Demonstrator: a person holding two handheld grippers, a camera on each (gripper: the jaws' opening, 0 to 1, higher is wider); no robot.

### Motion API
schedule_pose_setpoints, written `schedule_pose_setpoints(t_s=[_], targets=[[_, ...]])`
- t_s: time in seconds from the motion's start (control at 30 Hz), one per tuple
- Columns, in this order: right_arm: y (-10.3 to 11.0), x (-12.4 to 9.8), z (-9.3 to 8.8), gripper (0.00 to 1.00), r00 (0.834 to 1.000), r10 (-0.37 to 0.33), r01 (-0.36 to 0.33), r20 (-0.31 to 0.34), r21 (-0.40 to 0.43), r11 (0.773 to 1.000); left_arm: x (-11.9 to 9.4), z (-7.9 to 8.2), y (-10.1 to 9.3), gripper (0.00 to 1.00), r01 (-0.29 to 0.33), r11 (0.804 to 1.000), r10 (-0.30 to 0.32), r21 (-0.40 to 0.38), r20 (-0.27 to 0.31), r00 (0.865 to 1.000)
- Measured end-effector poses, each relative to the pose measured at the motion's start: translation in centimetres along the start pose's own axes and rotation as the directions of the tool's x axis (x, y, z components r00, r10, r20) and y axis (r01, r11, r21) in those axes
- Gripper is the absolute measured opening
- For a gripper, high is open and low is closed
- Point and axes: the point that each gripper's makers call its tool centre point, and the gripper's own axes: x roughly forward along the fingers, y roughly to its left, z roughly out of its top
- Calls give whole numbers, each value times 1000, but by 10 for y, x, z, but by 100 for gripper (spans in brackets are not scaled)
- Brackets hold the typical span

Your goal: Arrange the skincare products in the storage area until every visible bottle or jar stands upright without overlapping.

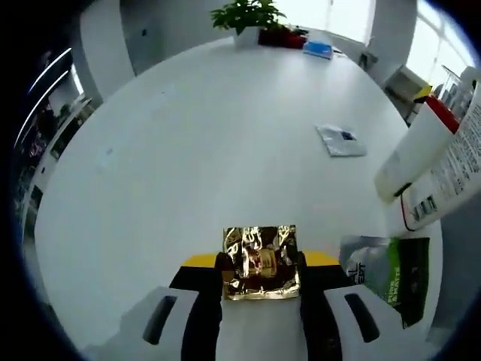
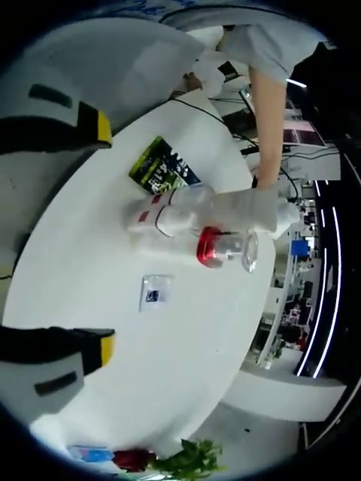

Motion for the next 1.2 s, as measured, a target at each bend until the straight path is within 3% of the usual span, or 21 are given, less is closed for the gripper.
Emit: schedule_pose_setpoints(t_s=[0.37,0.83,1.2], targets=[[-1,-5,4,99,1000,-11,11,11,-14,1000,-5,-7,1,37,-9,1000,10,11,-24,1000],[5,-9,13,99,999,9,-9,35,-22,1000,-33,-34,0,37,-36,999,36,1,-48,998],[3,-20,30,99,996,10,-6,92,-43,999,-48,-54,-7,37,-58,998,57,-18,-63,996]])
